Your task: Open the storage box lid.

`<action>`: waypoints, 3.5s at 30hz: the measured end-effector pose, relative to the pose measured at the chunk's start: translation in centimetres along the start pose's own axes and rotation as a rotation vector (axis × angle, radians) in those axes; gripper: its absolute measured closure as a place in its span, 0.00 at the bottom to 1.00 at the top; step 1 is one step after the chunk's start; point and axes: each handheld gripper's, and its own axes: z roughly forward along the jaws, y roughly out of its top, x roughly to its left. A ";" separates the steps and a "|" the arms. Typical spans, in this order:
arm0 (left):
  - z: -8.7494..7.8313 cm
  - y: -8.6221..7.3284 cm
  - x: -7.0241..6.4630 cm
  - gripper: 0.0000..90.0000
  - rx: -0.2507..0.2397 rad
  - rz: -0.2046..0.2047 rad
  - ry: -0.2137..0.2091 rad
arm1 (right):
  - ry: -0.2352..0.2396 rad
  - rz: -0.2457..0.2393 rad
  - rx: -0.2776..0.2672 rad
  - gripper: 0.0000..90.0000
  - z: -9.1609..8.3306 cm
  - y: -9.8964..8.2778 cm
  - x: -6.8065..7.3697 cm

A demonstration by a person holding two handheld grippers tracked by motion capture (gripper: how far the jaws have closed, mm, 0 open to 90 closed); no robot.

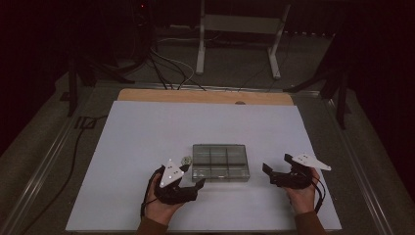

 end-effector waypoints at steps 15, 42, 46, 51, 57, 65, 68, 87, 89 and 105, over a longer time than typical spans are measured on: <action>0.9 -1.6 1.1 1.00 0.101 -0.017 -0.039 | 0.022 -0.010 0.007 0.00 0.4 -0.2 0.3; 1.5 -2.4 2.0 1.00 0.171 -0.014 0.057 | 0.046 -0.011 0.007 0.00 0.5 -0.3 0.3; 1.5 -2.4 2.0 1.00 0.167 -0.016 0.056 | 0.049 -0.016 0.007 0.00 0.6 -0.3 0.3; 1.5 -2.4 2.0 1.00 0.161 -0.019 0.053 | 0.051 -0.017 0.006 0.00 0.6 -0.4 0.4; 1.5 -2.3 1.8 1.00 0.147 -0.017 0.049 | 0.057 -0.021 -0.005 0.00 0.6 -0.4 0.4; 1.6 -2.0 1.5 1.00 0.119 -0.024 0.059 | 0.070 -0.035 -0.039 0.00 0.5 -0.4 0.3; 1.6 -1.7 1.5 1.00 0.105 -0.032 0.064 | 0.080 -0.038 -0.069 0.00 0.5 -0.4 0.1; 2.5 0.1 1.9 1.00 0.048 -0.083 0.068 | 0.113 0.008 -0.088 0.00 -0.1 0.2 0.0; 2.6 0.4 1.8 1.00 0.044 -0.083 0.067 | 0.115 0.010 -0.088 0.00 -0.1 0.2 -0.1; 3.6 2.3 1.9 1.00 0.013 -0.089 0.066 | 0.134 -0.030 -0.068 0.00 0.1 0.6 0.2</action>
